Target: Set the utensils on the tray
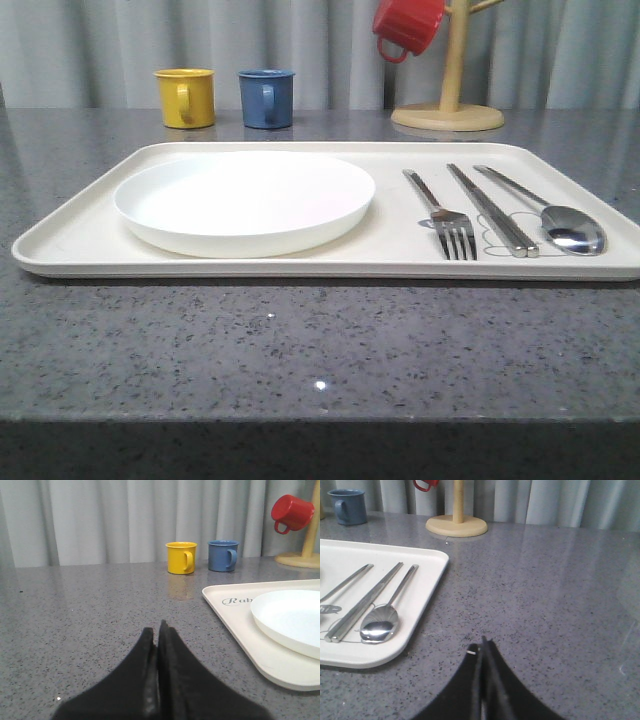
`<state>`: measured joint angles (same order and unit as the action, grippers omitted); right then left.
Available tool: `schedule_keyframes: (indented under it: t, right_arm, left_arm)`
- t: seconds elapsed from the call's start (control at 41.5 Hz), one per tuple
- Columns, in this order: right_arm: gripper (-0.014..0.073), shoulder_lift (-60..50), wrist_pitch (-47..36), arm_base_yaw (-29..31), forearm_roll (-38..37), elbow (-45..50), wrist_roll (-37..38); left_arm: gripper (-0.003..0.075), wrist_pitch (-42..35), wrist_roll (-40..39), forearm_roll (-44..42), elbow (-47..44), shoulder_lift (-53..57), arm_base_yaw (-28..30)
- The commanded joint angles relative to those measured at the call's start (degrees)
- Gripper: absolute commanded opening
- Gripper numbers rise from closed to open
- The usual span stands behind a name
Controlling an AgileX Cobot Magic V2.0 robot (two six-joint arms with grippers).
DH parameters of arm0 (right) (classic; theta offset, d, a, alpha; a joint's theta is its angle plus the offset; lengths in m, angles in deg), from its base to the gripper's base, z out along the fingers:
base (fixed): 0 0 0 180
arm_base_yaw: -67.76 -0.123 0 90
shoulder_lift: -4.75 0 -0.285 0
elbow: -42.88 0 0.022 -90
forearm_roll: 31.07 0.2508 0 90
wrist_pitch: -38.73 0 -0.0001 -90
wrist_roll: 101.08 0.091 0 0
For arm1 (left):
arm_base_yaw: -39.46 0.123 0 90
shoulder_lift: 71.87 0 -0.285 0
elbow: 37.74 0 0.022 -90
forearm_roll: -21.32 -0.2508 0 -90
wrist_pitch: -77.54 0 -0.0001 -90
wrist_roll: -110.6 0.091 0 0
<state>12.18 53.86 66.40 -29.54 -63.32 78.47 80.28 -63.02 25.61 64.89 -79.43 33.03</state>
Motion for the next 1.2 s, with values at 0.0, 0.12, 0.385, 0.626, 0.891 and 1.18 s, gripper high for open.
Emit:
schedule_keyframes:
  t: [0.0, 0.12, 0.385, 0.626, 0.891, 1.18]
  right_arm:
    - [-0.0068, -1.2, -10.7, 1.2, 0.7, 2.2, 0.0]
    - [-0.0068, -1.3, -14.4, 1.8, 1.2, 5.0, 0.0]
    - [-0.0068, -1.3, -15.7, 1.9, 1.4, 5.0, 0.0]
    - [-0.0068, -1.2, -15.6, 1.9, 1.4, 5.0, 0.0]
    - [-0.0068, -1.2, -15.5, 1.9, 1.4, 5.0, 0.0]
    - [-0.0068, -1.2, -15.5, 1.9, 1.4, 5.0, 0.0]
  left_arm:
    - [-0.002, -4.7, -0.5, 0.4, -1.1, 1.2, 0.2]
    - [-0.002, -4.7, -0.5, 0.4, -1.1, 1.1, 0.2]
    - [-0.002, -4.6, -0.5, 0.4, -1.1, 1.1, 0.2]
    - [-0.002, -4.6, -0.5, 0.4, -1.1, 1.1, 0.2]
    - [-0.002, -4.6, -0.5, 0.4, -1.1, 1.1, 0.2]
    - [-0.002, -4.6, -0.5, 0.4, -1.1, 1.1, 0.2]
